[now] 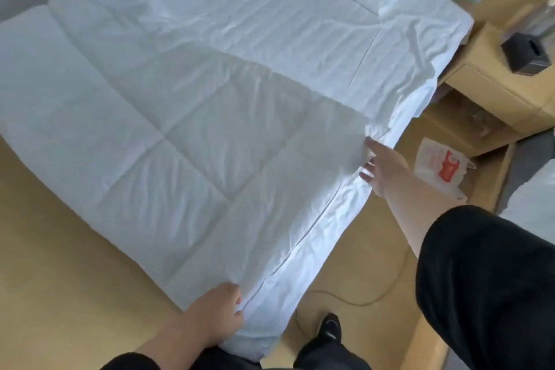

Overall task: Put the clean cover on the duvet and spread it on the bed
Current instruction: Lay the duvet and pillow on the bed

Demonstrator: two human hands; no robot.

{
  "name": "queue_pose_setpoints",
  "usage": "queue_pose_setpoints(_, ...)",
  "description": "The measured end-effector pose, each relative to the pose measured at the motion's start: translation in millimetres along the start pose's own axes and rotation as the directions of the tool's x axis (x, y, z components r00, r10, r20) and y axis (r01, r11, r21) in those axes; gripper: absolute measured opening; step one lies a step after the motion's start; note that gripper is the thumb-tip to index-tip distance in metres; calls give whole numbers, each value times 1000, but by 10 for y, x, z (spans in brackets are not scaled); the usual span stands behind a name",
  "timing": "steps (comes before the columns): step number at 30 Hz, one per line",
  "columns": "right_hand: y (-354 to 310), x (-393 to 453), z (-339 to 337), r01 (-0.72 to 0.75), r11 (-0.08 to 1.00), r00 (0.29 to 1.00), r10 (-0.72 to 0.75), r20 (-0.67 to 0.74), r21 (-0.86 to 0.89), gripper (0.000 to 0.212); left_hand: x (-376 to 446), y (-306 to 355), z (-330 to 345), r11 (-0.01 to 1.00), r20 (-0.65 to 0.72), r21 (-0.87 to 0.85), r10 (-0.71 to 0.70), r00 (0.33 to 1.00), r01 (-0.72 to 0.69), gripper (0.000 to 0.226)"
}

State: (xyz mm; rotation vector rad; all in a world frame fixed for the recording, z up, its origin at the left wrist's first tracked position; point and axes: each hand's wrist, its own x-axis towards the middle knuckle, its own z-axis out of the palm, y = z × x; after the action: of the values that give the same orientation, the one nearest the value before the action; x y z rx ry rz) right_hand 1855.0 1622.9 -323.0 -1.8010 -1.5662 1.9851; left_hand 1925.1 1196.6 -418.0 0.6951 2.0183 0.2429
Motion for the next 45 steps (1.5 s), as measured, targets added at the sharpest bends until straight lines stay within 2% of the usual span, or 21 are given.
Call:
queue_pose_setpoints(2, 457, 61, 24, -111, 992, 983, 118, 141, -58, 65, 13, 4, 145, 998, 36, 35, -58, 998, 57, 25)
queue_pose_setpoints(4, 769, 80, 26, -145, 978, 955, 178, 236, -151, 75, 64, 130, 193, 993, 32, 61, -104, 994, 102, 20)
queue_pose_setpoints(7, 1024, 84, -137, -96, 929, 909, 228, 349, -358, 46, 185, 541, 208, 988, 30, 28, -151, 988, 150, 17)
queue_pose_setpoints(10, 1079, 148, -672, -27, 883, 860, 260, 440, -469, 45, 309, 1117, 270, 977, -33, -6, -212, 977, 212, 19)
queue_pose_setpoints(12, 994, 190, -1244, -39, 886, 858, 267, 439, -462, 36, 376, 1636, 308, 966, -45, -37, -256, 966, 254, 28)
queue_pose_setpoints(14, 841, 234, -1751, -64, 900, 875, 258, 409, -431, 25, 409, 2170, 295, 962, -25, -120, -248, 968, 243, 23)
queue_pose_setpoints(16, 618, 277, -2153, -23, 914, 902, 193, 386, -405, 18, 517, 2658, 209, 968, -39, -157, -207, 978, 198, 18)
queue_pose_setpoints(19, 224, 385, -2511, 73, 929, 923, 75, 378, -364, 13, 784, 3180, -21, 964, -135, -214, -188, 973, 157, 19)
queue_pose_setpoints(22, -49, 455, -2658, 154, 898, 925, 14, 379, -411, 11, 1002, 3402, -169, 934, -188, -315, -234, 954, 167, 19)
queue_pose_setpoints(26, -131, 575, -2614, 174, 844, 910, 59, 409, -508, 13, 1250, 3363, -147, 844, -161, -474, -362, 918, 250, 24)
queue_pose_setpoints(29, -89, 727, -2421, 180, 774, 889, 136, 437, -607, 18, 1437, 3236, -87, 721, -126, -617, -487, 864, 316, 43)
queue_pose_setpoints(31, -70, 822, -2257, 194, 701, 875, 192, 444, -686, 20, 1501, 3115, -16, 585, -48, -744, -529, 847, 323, 65)
queue_pose_setpoints(34, -125, 942, -1986, 278, 545, 847, 249, 469, -791, 28, 1593, 2913, -8, 187, 106, -946, -596, 796, 266, 96)
queue_pose_setpoints(35, -167, 970, -1884, 322, 479, 837, 260, 482, -817, 30, 1629, 2852, -61, 97, 133, -967, -600, 788, 237, 94)
queue_pose_setpoints(37, -276, 1045, -1697, 448, 273, 815, 266, 515, -851, 37, 1761, 2746, -197, 36, 117, -984, -596, 795, 172, 72)
queue_pose_setpoints(39, -378, 1094, -1550, 541, 68, 794, 286, 536, -838, 41, 1876, 2731, -332, -82, 96, -995, -656, 749, 56, 74)
queue_pose_setpoints(42, -474, 1140, -1318, 549, 18, 790, 316, 526, -836, 43, 2053, 2745, -476, -335, 173, -933, -733, 658, -128, 83)
queue_pose_setpoints(45, -463, 1175, -1072, 556, 7, 779, 345, 524, -831, 42, 2201, 2766, -491, -551, 277, -761, -753, 597, -343, 69)
